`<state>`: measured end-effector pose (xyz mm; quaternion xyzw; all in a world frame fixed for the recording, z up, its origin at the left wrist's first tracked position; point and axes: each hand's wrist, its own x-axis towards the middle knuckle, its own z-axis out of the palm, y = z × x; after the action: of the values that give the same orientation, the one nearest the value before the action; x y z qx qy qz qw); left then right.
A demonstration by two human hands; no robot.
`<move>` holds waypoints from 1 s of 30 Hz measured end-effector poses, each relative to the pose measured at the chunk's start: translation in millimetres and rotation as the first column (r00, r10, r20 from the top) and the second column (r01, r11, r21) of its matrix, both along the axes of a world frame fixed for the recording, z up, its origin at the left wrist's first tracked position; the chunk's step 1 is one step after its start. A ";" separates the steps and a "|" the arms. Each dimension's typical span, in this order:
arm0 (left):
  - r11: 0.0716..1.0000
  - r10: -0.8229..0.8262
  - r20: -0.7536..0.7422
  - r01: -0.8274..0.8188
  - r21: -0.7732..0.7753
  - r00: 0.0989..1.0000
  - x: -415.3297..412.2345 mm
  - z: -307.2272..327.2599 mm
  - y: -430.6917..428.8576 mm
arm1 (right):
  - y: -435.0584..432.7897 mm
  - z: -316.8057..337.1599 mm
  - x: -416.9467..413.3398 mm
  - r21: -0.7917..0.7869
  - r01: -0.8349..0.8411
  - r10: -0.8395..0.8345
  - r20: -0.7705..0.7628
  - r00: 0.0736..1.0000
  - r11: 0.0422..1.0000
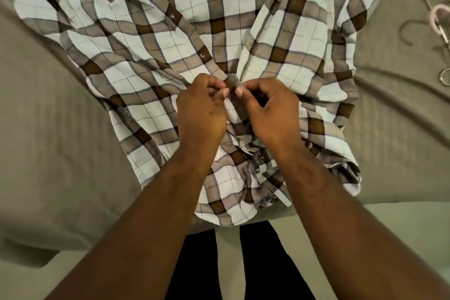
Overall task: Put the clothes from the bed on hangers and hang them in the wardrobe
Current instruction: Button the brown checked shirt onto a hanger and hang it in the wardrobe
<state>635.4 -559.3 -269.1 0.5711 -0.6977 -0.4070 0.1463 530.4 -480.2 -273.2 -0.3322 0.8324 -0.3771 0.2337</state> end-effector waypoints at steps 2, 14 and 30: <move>0.993 0.042 -0.060 -0.035 0.117 0.997 -0.6 1.2 -3.6 | -2.6 -3.4 3.0 0.007 0.003 -0.004 0.135 0.991 1.000; 0.946 0.112 -0.155 -0.058 0.318 0.981 7.3 -0.4 -10.3 | -2.0 -9.1 9.2 -0.067 0.087 -0.061 0.317 0.947 0.994; 0.926 0.079 -0.222 0.011 0.377 0.972 21.8 -1.8 -17.1 | -3.4 -8.4 3.5 -0.034 0.063 -0.033 0.560 0.828 0.997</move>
<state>657.2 -576.4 -271.0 0.5489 -0.5747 -0.5946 0.1220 533.9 -483.5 -281.6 -0.1923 0.7258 -0.4846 0.4488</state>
